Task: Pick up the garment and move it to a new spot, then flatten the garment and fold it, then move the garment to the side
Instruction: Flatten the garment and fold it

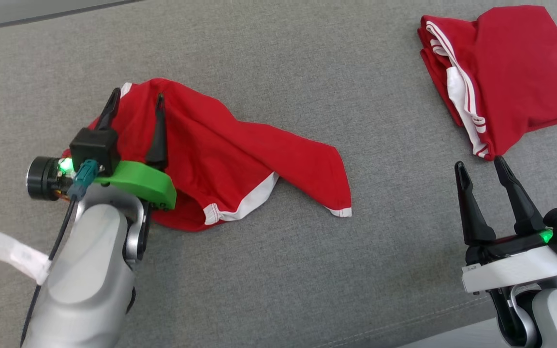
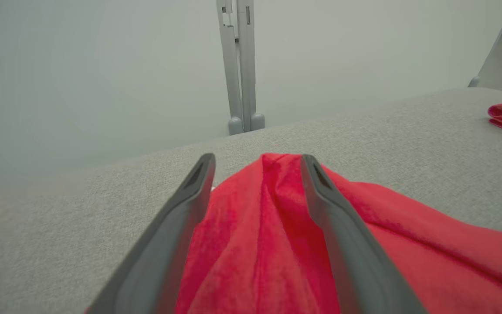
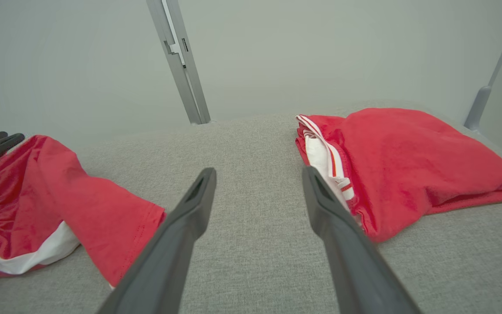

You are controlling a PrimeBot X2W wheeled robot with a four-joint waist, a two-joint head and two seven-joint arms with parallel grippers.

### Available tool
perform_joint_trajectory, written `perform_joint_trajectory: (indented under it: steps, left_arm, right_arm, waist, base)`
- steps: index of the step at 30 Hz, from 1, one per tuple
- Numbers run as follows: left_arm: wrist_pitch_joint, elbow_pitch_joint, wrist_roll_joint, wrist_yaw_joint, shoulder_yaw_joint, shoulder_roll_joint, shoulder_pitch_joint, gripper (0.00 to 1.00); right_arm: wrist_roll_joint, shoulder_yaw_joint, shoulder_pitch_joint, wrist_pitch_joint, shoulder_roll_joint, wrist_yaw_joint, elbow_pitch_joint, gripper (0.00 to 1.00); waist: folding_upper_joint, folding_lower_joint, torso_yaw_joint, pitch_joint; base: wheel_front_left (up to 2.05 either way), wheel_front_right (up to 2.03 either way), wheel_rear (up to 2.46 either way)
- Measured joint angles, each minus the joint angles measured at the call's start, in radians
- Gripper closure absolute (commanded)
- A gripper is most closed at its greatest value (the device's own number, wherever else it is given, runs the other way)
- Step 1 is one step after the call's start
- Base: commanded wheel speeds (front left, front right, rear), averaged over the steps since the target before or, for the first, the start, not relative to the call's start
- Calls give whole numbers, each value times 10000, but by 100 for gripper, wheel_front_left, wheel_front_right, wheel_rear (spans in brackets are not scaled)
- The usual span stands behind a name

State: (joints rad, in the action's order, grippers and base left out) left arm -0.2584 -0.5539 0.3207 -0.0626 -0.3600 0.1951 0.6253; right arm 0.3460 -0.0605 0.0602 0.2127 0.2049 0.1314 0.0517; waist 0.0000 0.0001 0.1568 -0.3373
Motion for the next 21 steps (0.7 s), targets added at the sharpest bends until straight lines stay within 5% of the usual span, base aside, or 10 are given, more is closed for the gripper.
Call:
perform_joint_trajectory:
  steps: [8, 21]
  left_arm:
    - [-40, 3417, -430, -1166, 1051, 94, -3013, 0]
    - [6, 5089, -663, -1662, 1204, 353, -5700, 0]
  right_arm:
    - [-247, 100, -363, -366, 192, 0, 249, 0]
    - [-332, -2, -1001, -930, 405, -2, 451, 0]
  waist:
    - [0, 0, -478, 748]
    - [0, -1, -985, 1979]
  base:
    - [0, 0, 0]
    - [0, 0, 0]
